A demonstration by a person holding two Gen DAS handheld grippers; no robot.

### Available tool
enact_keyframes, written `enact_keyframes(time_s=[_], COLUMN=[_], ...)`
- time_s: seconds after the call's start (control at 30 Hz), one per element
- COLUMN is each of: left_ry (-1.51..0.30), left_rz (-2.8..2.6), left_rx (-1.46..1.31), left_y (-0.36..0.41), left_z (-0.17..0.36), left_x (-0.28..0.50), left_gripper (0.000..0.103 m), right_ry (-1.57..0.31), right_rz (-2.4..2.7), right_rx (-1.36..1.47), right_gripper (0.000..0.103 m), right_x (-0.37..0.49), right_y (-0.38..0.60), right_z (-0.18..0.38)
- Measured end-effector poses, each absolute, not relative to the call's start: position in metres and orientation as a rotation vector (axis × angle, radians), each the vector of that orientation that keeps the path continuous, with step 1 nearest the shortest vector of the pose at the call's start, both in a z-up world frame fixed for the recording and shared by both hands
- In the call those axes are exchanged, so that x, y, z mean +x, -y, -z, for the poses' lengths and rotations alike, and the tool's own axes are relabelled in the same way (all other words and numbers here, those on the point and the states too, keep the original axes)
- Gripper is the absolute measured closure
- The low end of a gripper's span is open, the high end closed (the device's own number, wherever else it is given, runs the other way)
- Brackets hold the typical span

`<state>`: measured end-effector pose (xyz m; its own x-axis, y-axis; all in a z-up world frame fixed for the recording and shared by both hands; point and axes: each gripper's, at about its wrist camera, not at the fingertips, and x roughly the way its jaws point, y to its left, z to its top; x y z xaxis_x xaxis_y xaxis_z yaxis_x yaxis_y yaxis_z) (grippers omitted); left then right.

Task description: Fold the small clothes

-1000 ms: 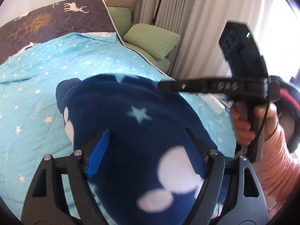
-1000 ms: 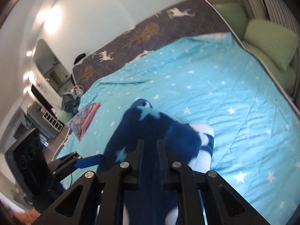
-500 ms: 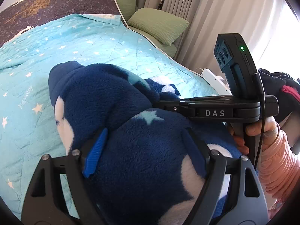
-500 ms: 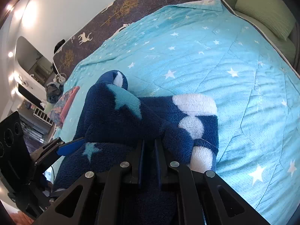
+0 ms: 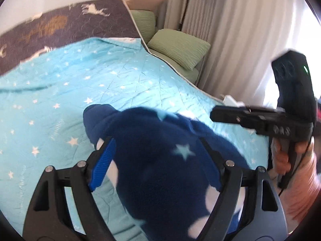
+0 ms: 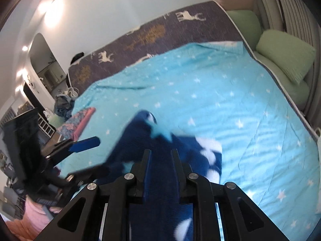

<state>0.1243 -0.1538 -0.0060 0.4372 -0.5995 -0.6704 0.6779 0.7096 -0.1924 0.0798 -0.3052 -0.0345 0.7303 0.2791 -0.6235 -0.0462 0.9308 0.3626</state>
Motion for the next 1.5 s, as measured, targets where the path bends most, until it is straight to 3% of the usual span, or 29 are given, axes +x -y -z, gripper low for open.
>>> enact_keyframes(time_s=[0.13,0.27,0.33,0.53,0.77,0.87,0.97,1.07,1.23,1.5], left_ry=[-0.927,-1.028,-1.019,-0.948,-0.816,-0.82,-0.918,-1.118,-1.014,-0.87], left_rz=[0.748,0.698,0.706,0.697,0.857,0.914,0.822,0.895,0.858,0.89], left_rx=[0.083,0.09,0.087,0.098,0.086,0.158,0.238,-0.092,0.025,0.094], left_y=[0.164,0.175,0.175,0.157,0.121,0.123,0.133,0.112,0.112,0.098], left_z=[0.045,0.103,0.099,0.067,0.02,0.037,0.094,0.131,0.101,0.062], left_x=[0.169,0.191,0.19,0.171,0.085,0.045,0.032,0.058,0.039,-0.003], left_gripper=[0.022,0.014,0.013,0.015,0.015,0.013,0.0,0.0,0.001,0.003], right_ry=[-0.783,-1.008,-0.981,-0.916,-0.769,-0.835,-0.89,-0.837,-0.823,-0.815], right_rz=[-0.164,-0.065,-0.117,-0.091,-0.247,-0.296,-0.262,-0.193,-0.156,-0.195], right_rx=[0.345,0.368,0.499,0.424,0.302,0.256,0.237,0.071,-0.011,0.098], right_gripper=[0.083,0.084,0.085,0.082,0.072,0.057,0.055,0.055,0.052,0.052], right_x=[0.108,0.154,0.155,0.129,0.018,-0.015,-0.018,-0.024,-0.031,-0.071], right_y=[0.298,0.308,0.327,0.322,0.292,0.271,0.258,0.233,0.216,0.229], right_z=[0.044,0.132,0.143,0.108,0.04,0.062,0.11,0.12,0.108,0.087])
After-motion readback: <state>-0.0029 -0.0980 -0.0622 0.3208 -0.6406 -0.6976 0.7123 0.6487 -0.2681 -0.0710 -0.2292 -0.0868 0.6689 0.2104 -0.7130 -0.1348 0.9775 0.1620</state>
